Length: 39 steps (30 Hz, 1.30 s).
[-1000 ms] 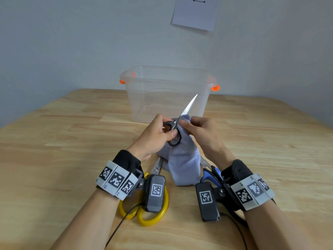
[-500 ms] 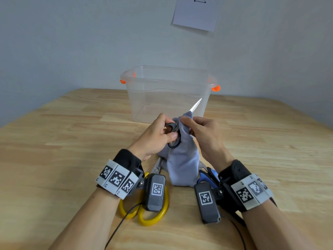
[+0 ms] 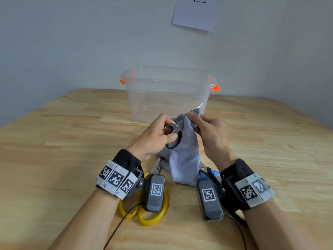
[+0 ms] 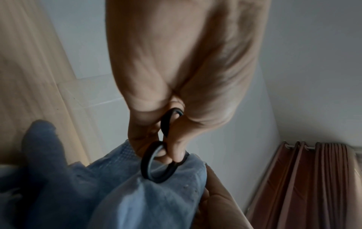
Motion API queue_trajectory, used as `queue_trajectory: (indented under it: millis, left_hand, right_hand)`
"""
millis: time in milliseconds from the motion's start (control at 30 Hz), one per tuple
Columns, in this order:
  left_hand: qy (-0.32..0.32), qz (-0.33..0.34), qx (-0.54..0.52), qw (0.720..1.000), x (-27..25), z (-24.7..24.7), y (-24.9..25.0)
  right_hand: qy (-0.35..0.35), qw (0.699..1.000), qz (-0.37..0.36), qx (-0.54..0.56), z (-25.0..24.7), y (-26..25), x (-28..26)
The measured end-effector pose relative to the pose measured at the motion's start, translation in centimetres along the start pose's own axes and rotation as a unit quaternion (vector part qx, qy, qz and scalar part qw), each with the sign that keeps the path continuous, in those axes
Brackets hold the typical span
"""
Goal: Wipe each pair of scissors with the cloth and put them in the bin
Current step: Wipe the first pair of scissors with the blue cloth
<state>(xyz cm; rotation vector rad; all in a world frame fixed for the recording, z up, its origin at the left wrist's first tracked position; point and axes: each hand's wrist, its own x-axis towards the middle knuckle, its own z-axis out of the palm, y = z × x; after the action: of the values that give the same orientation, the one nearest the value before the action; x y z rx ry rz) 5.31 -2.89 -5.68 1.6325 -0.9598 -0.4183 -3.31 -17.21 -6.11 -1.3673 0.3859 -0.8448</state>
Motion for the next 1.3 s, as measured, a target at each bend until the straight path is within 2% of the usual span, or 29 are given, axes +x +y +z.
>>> queue_trajectory:
  millis: [267,400,500,600,733,1000,1200,1300]
  left_hand:
    - [-0.002,-0.015,-0.014,1.000,0.2,-0.1,0.0]
    - [0.022,-0.027,-0.025,0.999,0.3,-0.2,0.0]
    - [0.069,-0.031,-0.061,0.995,0.6,-0.7,0.0]
    - [0.115,-0.030,-0.105,0.987,0.7,-0.9,0.0]
    - [0.145,-0.027,-0.078,0.986,0.3,-0.7,0.3]
    - [0.167,-0.072,-0.071,0.981,0.3,-0.4,0.9]
    - [0.156,-0.062,-0.114,0.979,0.3,-0.3,0.8]
    - [0.155,-0.058,-0.135,0.977,0.4,-0.4,0.9]
  right_hand:
    - [0.030,0.999,-0.007,0.014,-0.3,-0.1,0.2]
    - [0.044,0.998,0.016,0.042,-0.6,-0.3,0.5]
    - [0.059,0.996,0.033,0.066,-1.1,-0.4,1.0]
    - [0.032,0.997,0.038,0.053,-1.3,-0.2,1.1]
    - [-0.012,0.999,0.042,0.013,-1.0,0.0,0.8]
    - [-0.034,0.998,0.049,-0.005,-0.8,0.1,0.6]
    - [-0.077,0.996,0.036,-0.031,-0.9,-0.2,0.3]
    - [-0.062,0.996,0.034,-0.058,-0.9,-0.1,0.3]
